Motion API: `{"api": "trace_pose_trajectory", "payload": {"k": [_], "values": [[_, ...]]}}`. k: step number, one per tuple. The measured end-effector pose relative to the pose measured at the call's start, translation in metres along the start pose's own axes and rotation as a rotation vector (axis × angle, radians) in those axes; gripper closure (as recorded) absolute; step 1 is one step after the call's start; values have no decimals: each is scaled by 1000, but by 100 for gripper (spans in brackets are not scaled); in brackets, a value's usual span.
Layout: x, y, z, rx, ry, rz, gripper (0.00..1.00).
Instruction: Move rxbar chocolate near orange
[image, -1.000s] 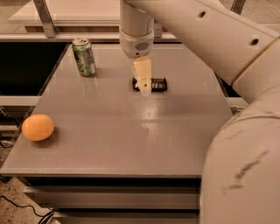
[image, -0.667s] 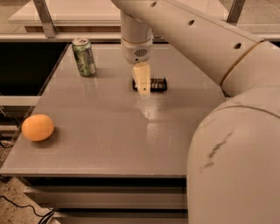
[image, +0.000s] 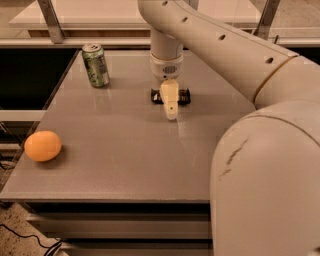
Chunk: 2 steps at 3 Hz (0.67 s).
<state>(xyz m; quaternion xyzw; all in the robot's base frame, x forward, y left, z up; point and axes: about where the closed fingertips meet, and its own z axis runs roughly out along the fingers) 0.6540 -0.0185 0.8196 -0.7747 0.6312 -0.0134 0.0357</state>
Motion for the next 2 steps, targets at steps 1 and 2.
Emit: {"api": "trace_pose_trajectory", "payload": {"k": [1, 2], "values": [[13, -2, 10, -6, -8, 26, 16], [18, -4, 11, -6, -11, 32, 39]]}}
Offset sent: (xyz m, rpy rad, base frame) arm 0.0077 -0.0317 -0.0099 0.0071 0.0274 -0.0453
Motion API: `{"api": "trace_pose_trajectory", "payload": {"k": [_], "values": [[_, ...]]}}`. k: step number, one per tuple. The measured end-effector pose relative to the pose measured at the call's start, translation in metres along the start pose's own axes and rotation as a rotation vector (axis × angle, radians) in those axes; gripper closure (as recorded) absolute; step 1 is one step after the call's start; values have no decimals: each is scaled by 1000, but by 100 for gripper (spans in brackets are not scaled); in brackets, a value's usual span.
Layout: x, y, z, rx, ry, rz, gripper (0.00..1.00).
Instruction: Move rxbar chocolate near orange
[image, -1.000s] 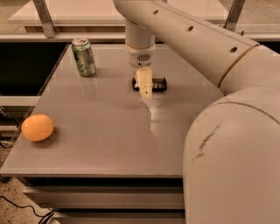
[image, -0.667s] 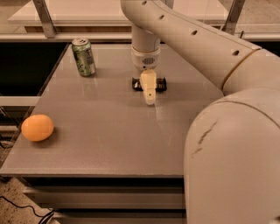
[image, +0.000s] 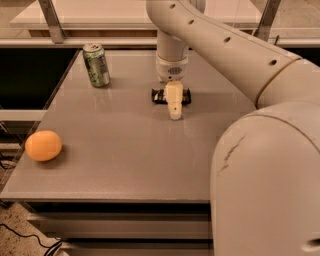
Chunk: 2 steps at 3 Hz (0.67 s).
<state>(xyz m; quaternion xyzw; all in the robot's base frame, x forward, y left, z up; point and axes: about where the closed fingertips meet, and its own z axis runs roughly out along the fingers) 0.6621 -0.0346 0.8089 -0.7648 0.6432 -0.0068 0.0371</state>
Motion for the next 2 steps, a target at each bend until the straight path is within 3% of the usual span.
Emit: {"api": "trace_pose_trajectory", "payload": {"k": [2], "values": [[-1, -1, -17, 0, 0, 0, 85]]}}
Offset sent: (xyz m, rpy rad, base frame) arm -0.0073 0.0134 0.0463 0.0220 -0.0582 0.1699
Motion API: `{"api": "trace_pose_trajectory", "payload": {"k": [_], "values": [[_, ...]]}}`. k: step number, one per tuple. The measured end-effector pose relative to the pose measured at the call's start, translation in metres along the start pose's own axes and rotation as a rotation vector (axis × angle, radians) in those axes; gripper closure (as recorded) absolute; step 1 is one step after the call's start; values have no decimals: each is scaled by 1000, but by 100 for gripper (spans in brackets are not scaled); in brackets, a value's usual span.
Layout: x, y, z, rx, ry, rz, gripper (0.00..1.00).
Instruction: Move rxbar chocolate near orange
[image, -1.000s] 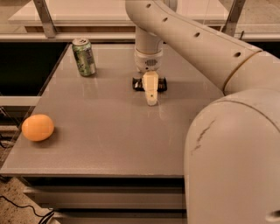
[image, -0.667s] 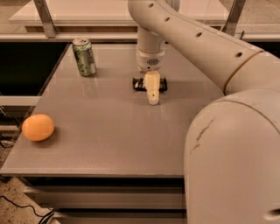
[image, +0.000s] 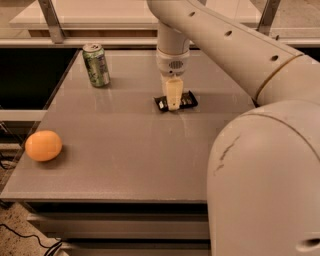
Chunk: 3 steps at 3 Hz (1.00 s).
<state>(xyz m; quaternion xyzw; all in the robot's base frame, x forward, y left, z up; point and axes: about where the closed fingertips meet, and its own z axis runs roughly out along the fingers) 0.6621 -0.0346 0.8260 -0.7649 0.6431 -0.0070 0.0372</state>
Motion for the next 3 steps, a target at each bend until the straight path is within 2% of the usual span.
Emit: {"api": "trace_pose_trajectory", "payload": {"k": [1, 2, 3], "values": [[0, 0, -7, 0, 0, 0, 100], [-23, 1, -35, 74, -35, -114, 100], [-58, 11, -76, 160, -81, -266, 100]]}}
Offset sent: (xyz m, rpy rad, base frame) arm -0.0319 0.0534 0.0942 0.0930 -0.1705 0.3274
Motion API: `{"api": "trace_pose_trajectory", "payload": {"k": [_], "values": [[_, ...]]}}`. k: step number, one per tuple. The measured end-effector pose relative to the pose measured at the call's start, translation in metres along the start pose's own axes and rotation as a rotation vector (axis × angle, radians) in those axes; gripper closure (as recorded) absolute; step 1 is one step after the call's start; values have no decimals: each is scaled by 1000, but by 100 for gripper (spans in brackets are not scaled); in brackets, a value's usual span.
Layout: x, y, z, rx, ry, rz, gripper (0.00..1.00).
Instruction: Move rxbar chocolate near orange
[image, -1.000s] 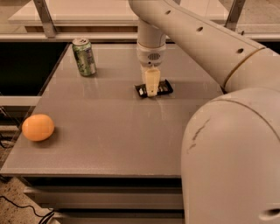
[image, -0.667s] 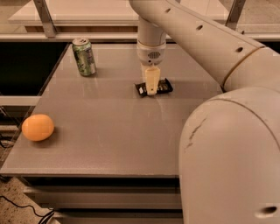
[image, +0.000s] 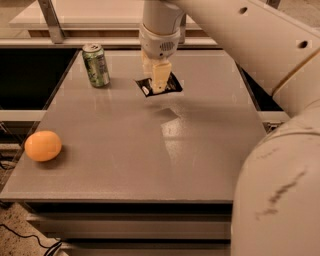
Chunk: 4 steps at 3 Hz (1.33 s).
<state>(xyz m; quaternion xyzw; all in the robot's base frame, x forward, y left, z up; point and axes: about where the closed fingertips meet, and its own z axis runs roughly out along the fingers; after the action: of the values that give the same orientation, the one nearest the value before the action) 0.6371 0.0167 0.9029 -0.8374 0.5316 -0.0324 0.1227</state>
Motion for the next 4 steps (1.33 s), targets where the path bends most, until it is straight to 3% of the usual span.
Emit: {"api": "trace_pose_trajectory", "payload": {"k": [1, 2, 3, 4], "values": [[-44, 0, -24, 43, -58, -147, 100], [-44, 0, -24, 43, -58, -147, 100], [-60, -4, -16, 25, -62, -201, 100], [-97, -7, -2, -12, -83, -325, 100]]}}
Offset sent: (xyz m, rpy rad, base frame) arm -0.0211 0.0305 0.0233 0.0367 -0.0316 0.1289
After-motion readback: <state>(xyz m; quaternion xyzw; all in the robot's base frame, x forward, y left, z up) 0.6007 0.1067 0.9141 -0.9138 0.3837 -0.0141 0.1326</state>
